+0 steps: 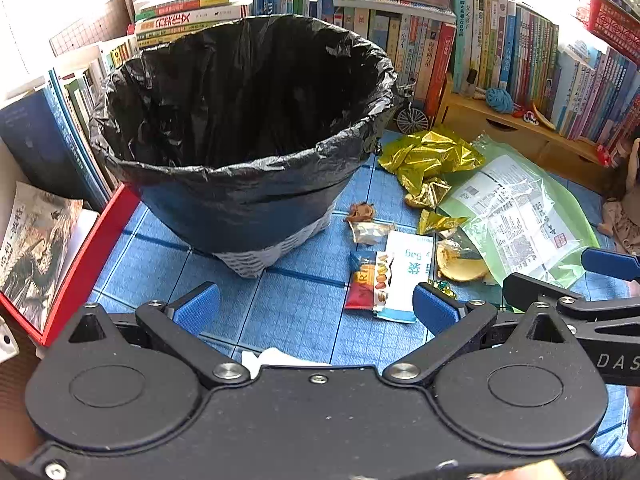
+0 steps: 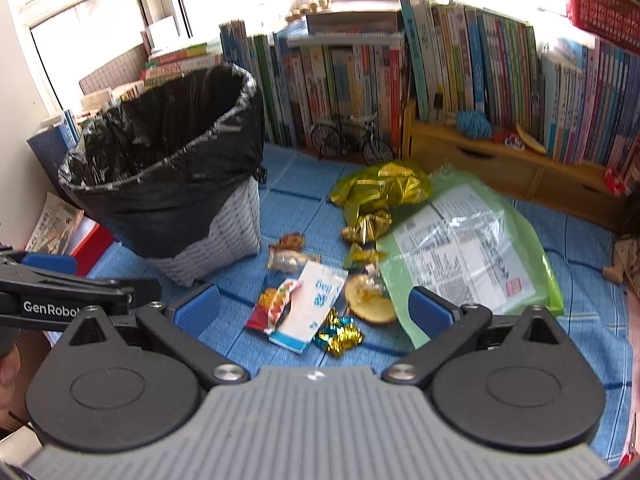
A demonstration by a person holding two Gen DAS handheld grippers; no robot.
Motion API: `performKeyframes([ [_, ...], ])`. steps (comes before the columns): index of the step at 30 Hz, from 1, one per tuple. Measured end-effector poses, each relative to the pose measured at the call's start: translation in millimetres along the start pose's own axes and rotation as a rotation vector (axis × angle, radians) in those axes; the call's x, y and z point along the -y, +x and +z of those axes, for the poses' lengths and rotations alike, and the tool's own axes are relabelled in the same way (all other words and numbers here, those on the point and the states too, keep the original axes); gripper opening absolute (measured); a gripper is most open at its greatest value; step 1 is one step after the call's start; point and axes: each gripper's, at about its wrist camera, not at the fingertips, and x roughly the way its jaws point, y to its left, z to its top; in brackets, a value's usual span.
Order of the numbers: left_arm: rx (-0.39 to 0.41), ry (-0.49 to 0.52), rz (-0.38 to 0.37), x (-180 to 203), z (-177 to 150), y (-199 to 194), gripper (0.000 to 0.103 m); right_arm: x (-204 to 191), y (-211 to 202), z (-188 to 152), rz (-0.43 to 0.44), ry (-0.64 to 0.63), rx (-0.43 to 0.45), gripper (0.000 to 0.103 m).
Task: Collect trash
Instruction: 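Lower the right gripper to the white 'Bag' packet and close on it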
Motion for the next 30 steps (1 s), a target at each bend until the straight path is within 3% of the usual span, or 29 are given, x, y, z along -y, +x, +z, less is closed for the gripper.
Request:
performKeyframes([
  [4, 0.05, 0.018, -0.011, -1.8, 0.4, -4.3, 0.102, 3.3, 1.9, 0.0, -0.021, 0.017, -0.001, 0.103],
  [10, 0.152, 0.059, 0.086, -7.3, 2.0, -16.6, 0.097, 16.8, 16.3, 1.0, -0.043, 0.047, -0.043, 0.103],
  [15, 0.244, 0.066, 0.093, -14.1, 4.9, -28.9, 0.096, 25.8, 48.2, -9.2, -0.061, 0.056, -0.102, 0.103],
  [18, 0.251, 0.06, 0.087, -17.1, 10.7, -30.4, 0.096, 26.4, 66.2, -20.2, -0.048, 0.063, -0.099, 0.103],
  [20, 0.252, 0.075, 0.078, -17.8, 13.2, -30.6, 0.087, 24.7, 81.3, -26.8, -0.041, 0.06, -0.113, 0.103],
  [24, 0.275, 0.094, 0.051, -19.2, 21.0, -33.3, 0.081, 15.6, 116.9, -38.2, -0.077, -0.003, -0.166, 0.103],
  [30, 0.323, 0.153, 0.098, -17.5, 33.1, -33.2, 0.077, 8.9, 162.4, -48.1, -0.1, -0.062, -0.232, 0.103],
])
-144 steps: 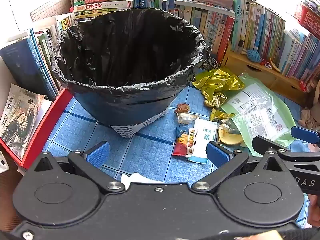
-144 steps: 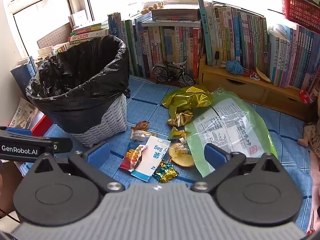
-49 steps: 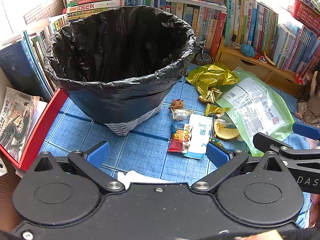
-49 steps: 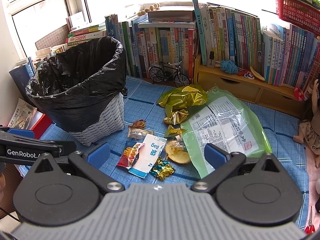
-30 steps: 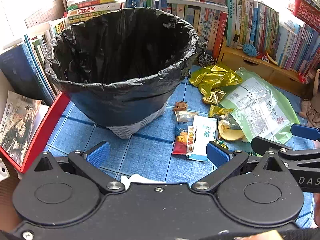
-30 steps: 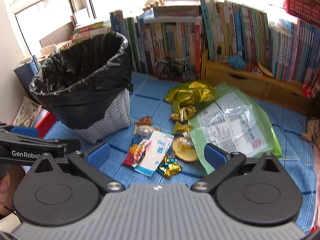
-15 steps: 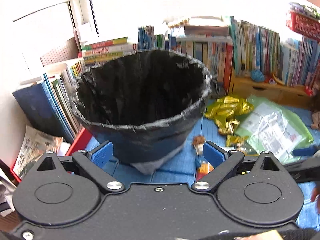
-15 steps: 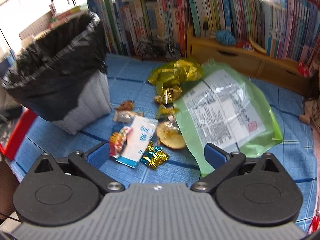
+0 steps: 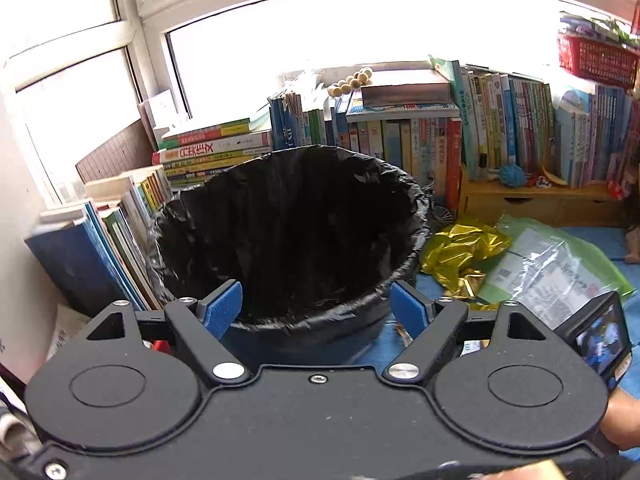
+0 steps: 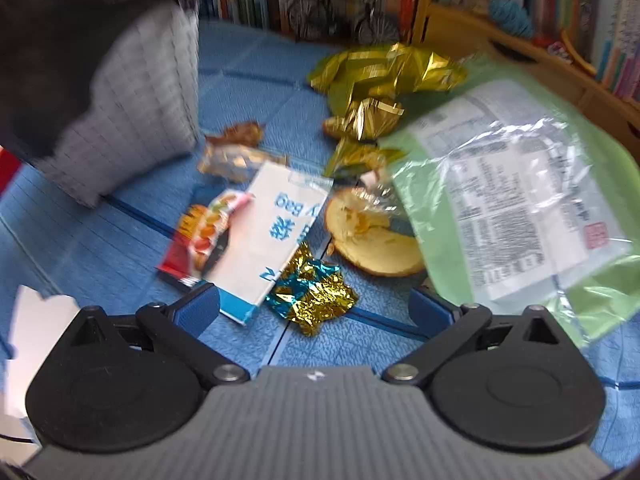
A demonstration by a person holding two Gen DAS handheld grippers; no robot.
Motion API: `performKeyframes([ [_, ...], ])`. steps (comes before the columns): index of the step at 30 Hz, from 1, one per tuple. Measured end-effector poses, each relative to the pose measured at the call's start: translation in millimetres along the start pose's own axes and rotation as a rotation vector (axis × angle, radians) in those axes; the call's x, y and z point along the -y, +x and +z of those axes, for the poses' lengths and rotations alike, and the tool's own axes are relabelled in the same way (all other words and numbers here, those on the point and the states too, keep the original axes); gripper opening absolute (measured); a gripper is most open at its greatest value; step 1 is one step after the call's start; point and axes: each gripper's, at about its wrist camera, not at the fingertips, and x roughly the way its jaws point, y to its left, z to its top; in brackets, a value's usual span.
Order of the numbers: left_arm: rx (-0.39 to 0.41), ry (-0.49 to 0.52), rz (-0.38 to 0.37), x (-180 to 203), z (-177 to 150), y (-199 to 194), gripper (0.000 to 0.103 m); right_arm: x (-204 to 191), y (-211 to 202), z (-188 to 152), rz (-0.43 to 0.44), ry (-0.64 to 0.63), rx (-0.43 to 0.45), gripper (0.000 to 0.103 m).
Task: Collect trash
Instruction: 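Lower the right gripper to the white 'Bag' packet and close on it, then lift the white packet with the right gripper and drop it into the black-bagged bin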
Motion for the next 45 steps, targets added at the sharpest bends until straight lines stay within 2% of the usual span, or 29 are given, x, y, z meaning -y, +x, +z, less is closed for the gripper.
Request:
performKeyframes([
  [5, -0.054, 0.023, -0.032, -0.7, 1.1, 18.9, 0.066, -1.1, 32.6, -1.6, -0.019, -0.007, -0.069, 0.103],
  [9, -0.07, 0.012, -0.052, -2.8, 1.8, 27.5, 0.064, 5.3, 37.1, -4.4, 0.008, 0.049, -0.054, 0.103],
  [16, -0.097, -0.019, -0.077, -8.4, 3.4, 35.9, 0.059, 3.5, 33.8, -14.0, 0.017, 0.052, -0.005, 0.103],
  [19, -0.111, -0.035, -0.087, -11.4, 4.3, 38.1, 0.058, 5.8, 31.7, -9.3, 0.034, 0.019, -0.048, 0.102],
  [21, -0.112, -0.042, -0.085, -12.1, 4.3, 37.6, 0.058, 10.3, 25.6, -7.1, 0.036, 0.054, -0.043, 0.084],
  [23, -0.107, -0.044, -0.083, -12.4, 4.4, 36.6, 0.058, 11.8, 14.7, -5.8, 0.041, 0.065, -0.017, 0.073],
  [25, -0.107, -0.047, -0.089, -12.2, 4.2, 36.0, 0.057, 11.8, 7.0, -4.0, 0.046, 0.06, 0.002, 0.055],
  [27, -0.114, -0.054, -0.1, -13.1, 3.8, 36.9, 0.053, 11.6, -0.5, -3.9, 0.039, 0.057, 0.005, 0.029],
  [30, -0.118, -0.073, -0.117, -14.3, 3.4, 37.1, 0.049, 13.6, -5.8, -0.4, 0.033, 0.063, 0.014, 0.013],
  [40, -0.115, -0.122, -0.166, -19.5, 1.6, 36.5, 0.036, 24.0, -70.2, 10.6, 0.071, 0.099, 0.144, 0.01],
  [43, -0.114, -0.13, -0.176, -20.5, 0.5, 35.8, 0.034, 26.4, -77.9, 17.0, 0.082, 0.099, 0.169, 0.01],
  [44, -0.113, -0.131, -0.175, -20.4, 0.2, 35.4, 0.034, 24.2, -78.4, 17.6, 0.081, 0.072, 0.169, 0.021],
  [45, -0.114, -0.129, -0.175, -20.5, 0.2, 35.4, 0.034, 20.2, -75.0, 17.9, 0.074, 0.03, 0.157, 0.05],
])
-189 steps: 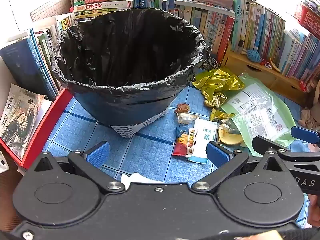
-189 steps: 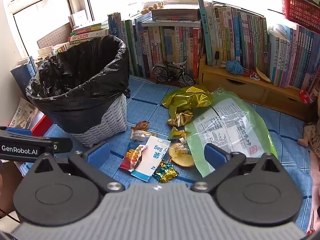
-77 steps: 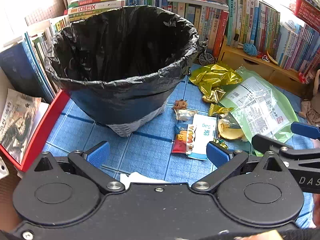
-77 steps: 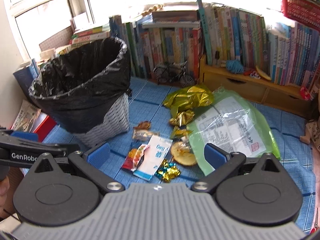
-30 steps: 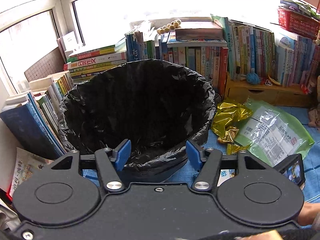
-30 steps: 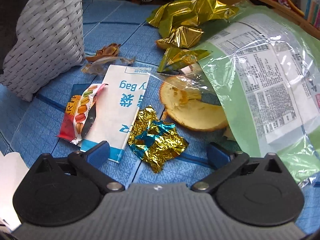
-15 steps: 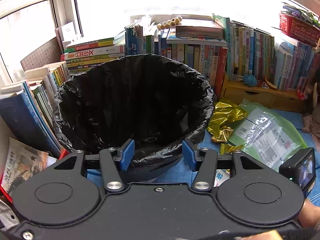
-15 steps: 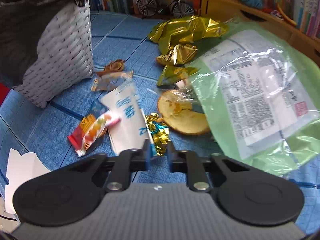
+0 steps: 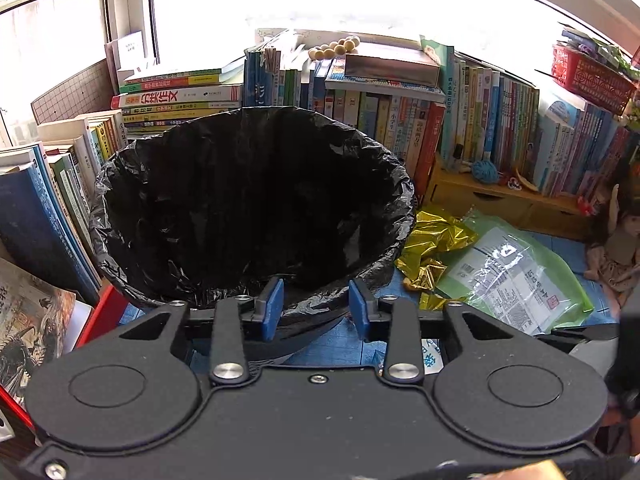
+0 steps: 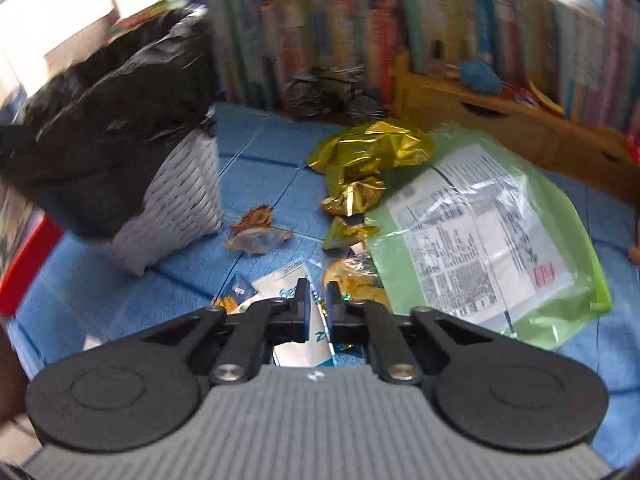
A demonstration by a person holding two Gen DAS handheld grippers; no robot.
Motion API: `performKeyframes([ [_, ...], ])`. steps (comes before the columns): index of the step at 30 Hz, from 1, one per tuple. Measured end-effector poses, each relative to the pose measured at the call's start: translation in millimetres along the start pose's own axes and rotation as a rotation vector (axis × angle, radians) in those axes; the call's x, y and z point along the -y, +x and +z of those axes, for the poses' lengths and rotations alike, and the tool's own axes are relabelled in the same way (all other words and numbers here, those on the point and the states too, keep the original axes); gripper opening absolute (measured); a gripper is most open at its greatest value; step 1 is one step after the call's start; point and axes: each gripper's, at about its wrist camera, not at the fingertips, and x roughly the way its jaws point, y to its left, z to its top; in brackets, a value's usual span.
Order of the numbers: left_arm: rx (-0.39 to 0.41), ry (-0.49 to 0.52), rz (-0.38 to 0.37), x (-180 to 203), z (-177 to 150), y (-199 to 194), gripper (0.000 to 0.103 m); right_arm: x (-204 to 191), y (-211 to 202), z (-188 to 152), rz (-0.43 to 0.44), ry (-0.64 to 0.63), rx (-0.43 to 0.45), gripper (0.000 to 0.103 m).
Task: Collect trash
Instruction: 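Lift the white packet with the right gripper and drop it into the black-bagged bin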
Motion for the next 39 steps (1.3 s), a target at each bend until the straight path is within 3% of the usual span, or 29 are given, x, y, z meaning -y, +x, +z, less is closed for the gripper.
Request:
performKeyframes([
  [2, -0.003, 0.004, 0.002, -0.1, -0.4, -0.9, 0.034, -10.6, 13.7, -7.3, 0.001, -0.1, -0.035, 0.08],
  [6, -0.01, 0.016, 0.002, -1.2, -1.2, -5.3, 0.034, -40.8, 47.7, -36.2, -0.016, -0.331, -0.097, 0.081],
  [8, -0.011, 0.023, 0.008, -2.3, -1.3, -8.4, 0.036, -49.8, 64.9, -46.3, -0.02, -0.376, -0.129, 0.081],
  [12, -0.01, 0.035, 0.014, -4.7, -1.4, -12.6, 0.041, -52.3, 93.3, -55.3, -0.07, -0.338, -0.161, 0.081],
  [16, 0.001, 0.059, 0.015, -3.6, -2.1, -14.7, 0.046, -43.2, 95.8, -53.1, -0.118, -0.233, -0.133, 0.081],
  [22, -0.009, 0.06, 0.003, -1.7, -2.7, -8.9, 0.046, -43.2, 79.6, -57.1, -0.073, -0.257, -0.135, 0.039],
  [23, -0.008, 0.059, 0.002, -1.9, -2.6, -8.0, 0.046, -43.0, 73.2, -56.5, -0.08, -0.26, -0.124, 0.02],
  [24, -0.008, 0.058, 0.002, -1.7, -2.7, -6.8, 0.045, -42.8, 67.7, -55.8, -0.091, -0.257, -0.117, 0.015],
  [33, -0.013, 0.057, 0.007, -2.4, -3.6, -0.6, 0.045, -32.4, 57.6, -49.0, -0.071, -0.221, -0.119, 0.008],
  [34, -0.014, 0.055, 0.009, -2.9, -3.7, 0.1, 0.045, -34.4, 55.9, -48.4, -0.072, -0.229, -0.107, 0.009],
  [36, -0.016, 0.05, 0.009, -3.6, -3.8, 1.4, 0.045, -38.1, 57.2, -47.2, -0.099, -0.261, -0.089, 0.045],
  [37, -0.015, 0.05, 0.009, -3.3, -3.8, 1.5, 0.045, -38.4, 61.3, -46.1, -0.097, -0.269, -0.101, 0.054],
  [38, -0.016, 0.052, 0.009, -3.5, -3.8, 1.6, 0.045, -38.5, 67.3, -44.8, -0.093, -0.271, -0.124, 0.071],
  [39, -0.016, 0.054, 0.01, -3.2, -3.8, 1.8, 0.045, -37.7, 74.8, -43.9, -0.078, -0.272, -0.157, 0.078],
])
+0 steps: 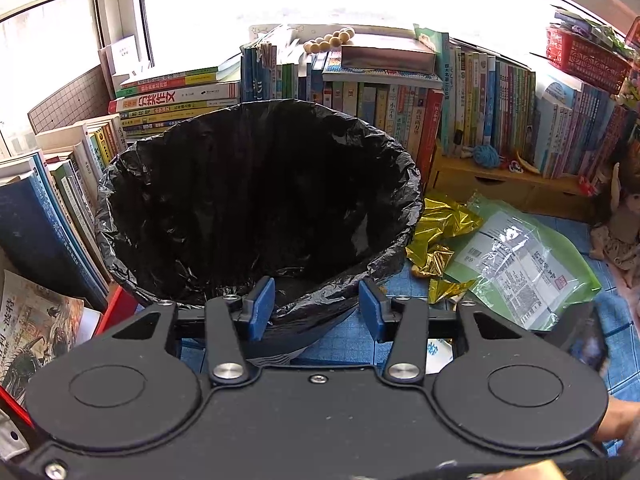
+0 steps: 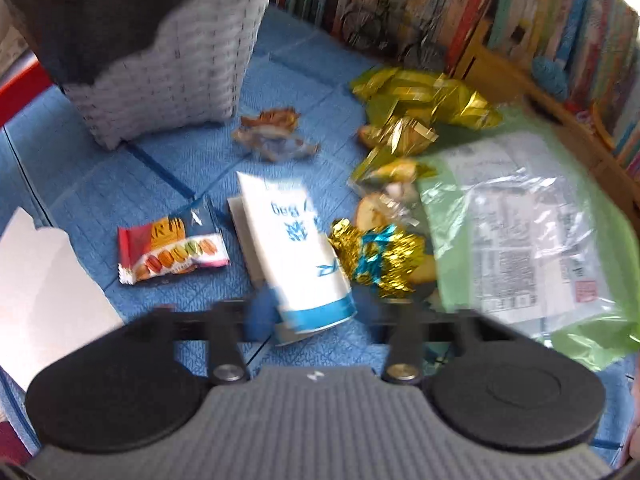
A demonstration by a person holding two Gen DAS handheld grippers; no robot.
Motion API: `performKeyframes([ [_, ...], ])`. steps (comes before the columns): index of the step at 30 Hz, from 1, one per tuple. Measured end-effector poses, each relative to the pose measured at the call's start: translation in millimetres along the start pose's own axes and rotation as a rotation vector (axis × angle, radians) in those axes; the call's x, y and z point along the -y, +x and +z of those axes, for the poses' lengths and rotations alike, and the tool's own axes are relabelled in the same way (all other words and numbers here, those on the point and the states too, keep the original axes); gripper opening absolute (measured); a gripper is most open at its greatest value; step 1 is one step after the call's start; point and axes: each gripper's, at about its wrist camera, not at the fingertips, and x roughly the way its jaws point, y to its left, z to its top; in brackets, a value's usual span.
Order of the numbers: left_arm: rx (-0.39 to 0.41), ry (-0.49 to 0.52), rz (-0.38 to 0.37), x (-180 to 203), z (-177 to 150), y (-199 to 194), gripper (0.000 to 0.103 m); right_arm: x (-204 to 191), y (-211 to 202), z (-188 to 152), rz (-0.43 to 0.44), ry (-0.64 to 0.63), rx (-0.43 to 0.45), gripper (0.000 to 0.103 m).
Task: Collect trash
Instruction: 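Lift the white packet with the right gripper and drop it into the black-bagged bin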
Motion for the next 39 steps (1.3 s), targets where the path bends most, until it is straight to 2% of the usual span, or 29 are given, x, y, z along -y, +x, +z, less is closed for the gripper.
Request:
performKeyframes([
  [2, -0.001, 0.002, 0.001, 0.6, 0.1, 0.3, 0.045, 1.0, 14.7, 2.3, 0.033, -0.01, -0.048, 0.079],
  [5, -0.002, -0.001, 0.0, 0.8, 0.3, 0.9, 0.045, 3.6, 28.5, 4.7, 0.014, -0.002, -0.061, 0.089],
  [7, -0.001, -0.003, -0.001, 0.9, 0.3, 0.9, 0.045, 9.2, 31.3, 6.3, 0.046, 0.036, -0.073, 0.087],
  [8, 0.0, -0.003, -0.001, 1.0, 0.3, 1.2, 0.045, 12.0, 30.6, 6.4, 0.08, 0.06, -0.079, 0.064],
  [9, 0.0, -0.002, -0.002, 0.7, 0.3, 1.0, 0.045, 12.9, 27.4, 5.9, 0.117, 0.083, -0.076, 0.051],
  [10, 0.0, -0.004, -0.003, 0.7, 0.4, 0.9, 0.045, 11.0, 22.6, 5.9, 0.111, 0.09, -0.067, 0.045],
  [12, 0.0, -0.01, -0.01, 0.4, 0.8, 1.2, 0.045, 3.7, 10.1, 4.9, 0.092, 0.074, -0.037, 0.019],
  [13, 0.0, -0.013, -0.012, 0.2, 0.8, 1.1, 0.045, 2.6, 4.4, 4.1, 0.09, 0.077, -0.028, 0.016],
  [19, 0.004, -0.026, -0.021, 0.6, 1.2, 1.9, 0.044, 11.4, -31.3, 1.3, 0.131, 0.17, 0.032, 0.012],
  [25, 0.008, -0.035, -0.034, -0.4, 0.8, 2.2, 0.042, 34.1, -85.1, 24.5, 0.129, 0.26, 0.151, 0.012],
  [30, 0.011, -0.042, -0.042, -1.5, 0.5, 2.3, 0.041, 51.0, -146.0, 66.6, 0.16, 0.308, 0.299, 0.012],
  [35, 0.014, -0.06, -0.052, -3.5, -0.5, 1.7, 0.041, 49.7, -201.8, 117.0, 0.234, 0.267, 0.47, 0.012],
  [39, 0.015, -0.074, -0.059, -5.8, -0.5, 1.4, 0.041, 31.9, -208.2, 157.7, 0.342, 0.201, 0.495, 0.013],
])
